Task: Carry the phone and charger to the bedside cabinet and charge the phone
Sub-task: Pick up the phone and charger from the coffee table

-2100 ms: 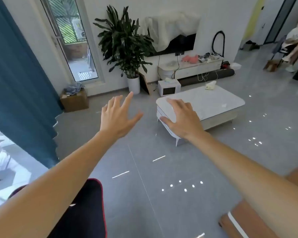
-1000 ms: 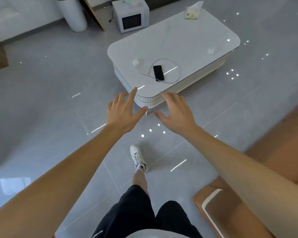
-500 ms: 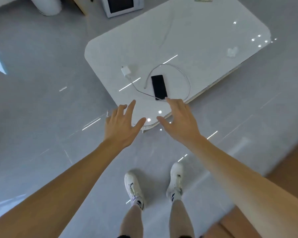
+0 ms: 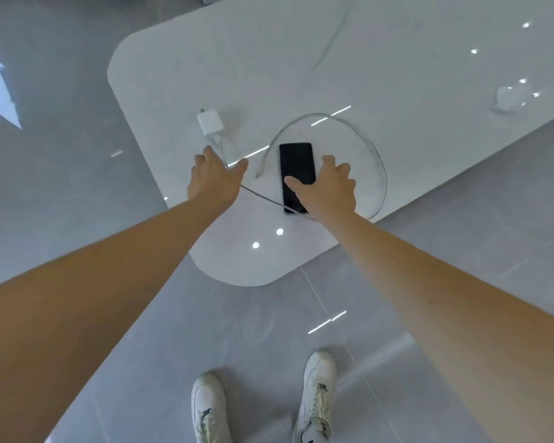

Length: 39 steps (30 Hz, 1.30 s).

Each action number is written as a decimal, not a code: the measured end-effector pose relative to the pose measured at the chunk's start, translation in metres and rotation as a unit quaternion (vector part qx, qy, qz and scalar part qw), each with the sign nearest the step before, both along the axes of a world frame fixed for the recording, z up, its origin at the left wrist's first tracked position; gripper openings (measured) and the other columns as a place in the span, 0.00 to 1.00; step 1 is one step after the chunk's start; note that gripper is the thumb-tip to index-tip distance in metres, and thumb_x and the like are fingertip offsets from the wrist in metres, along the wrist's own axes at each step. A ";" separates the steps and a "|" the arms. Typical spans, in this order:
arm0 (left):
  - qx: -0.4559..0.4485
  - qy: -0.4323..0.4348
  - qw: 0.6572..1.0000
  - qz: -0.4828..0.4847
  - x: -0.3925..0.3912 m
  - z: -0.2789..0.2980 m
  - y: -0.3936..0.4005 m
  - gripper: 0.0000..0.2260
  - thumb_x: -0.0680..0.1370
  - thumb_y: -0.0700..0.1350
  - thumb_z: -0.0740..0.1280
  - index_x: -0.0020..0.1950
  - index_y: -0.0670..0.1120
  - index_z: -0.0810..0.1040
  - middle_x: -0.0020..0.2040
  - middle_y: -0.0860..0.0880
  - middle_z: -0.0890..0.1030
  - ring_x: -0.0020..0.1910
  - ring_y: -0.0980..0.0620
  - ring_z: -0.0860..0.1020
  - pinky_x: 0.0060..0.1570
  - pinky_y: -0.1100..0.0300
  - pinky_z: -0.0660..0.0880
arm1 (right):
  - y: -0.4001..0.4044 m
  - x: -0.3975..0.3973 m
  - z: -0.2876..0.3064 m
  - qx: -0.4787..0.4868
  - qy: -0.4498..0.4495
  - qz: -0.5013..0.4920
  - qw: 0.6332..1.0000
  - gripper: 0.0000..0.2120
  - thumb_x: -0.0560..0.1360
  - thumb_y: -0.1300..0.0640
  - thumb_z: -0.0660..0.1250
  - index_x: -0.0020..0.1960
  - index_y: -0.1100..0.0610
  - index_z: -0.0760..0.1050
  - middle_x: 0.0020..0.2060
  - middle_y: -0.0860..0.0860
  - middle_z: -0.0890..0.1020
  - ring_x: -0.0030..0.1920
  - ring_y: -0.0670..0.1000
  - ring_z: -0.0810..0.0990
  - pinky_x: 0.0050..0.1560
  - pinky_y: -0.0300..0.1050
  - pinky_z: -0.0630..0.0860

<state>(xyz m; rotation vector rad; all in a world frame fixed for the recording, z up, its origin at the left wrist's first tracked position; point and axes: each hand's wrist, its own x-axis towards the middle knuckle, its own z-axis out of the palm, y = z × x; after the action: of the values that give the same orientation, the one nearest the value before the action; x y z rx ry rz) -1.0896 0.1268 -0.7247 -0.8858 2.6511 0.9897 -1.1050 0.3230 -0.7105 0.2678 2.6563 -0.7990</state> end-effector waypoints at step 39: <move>0.229 0.130 0.961 0.084 0.043 0.135 0.001 0.16 0.79 0.58 0.67 0.58 0.49 0.69 0.46 0.53 0.80 0.36 0.57 0.75 0.28 0.63 0.71 | -0.032 0.026 0.109 -0.129 0.055 -0.009 0.990 0.37 0.60 0.46 0.81 0.62 0.55 0.68 0.46 0.43 0.76 0.42 0.48 0.77 0.34 0.33 0.67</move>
<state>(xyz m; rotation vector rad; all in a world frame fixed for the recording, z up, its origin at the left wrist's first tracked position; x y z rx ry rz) -1.0468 0.1282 -0.5895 -0.9289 2.3943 1.7794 -1.0794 0.2908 -0.6014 0.1863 2.6143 -1.1811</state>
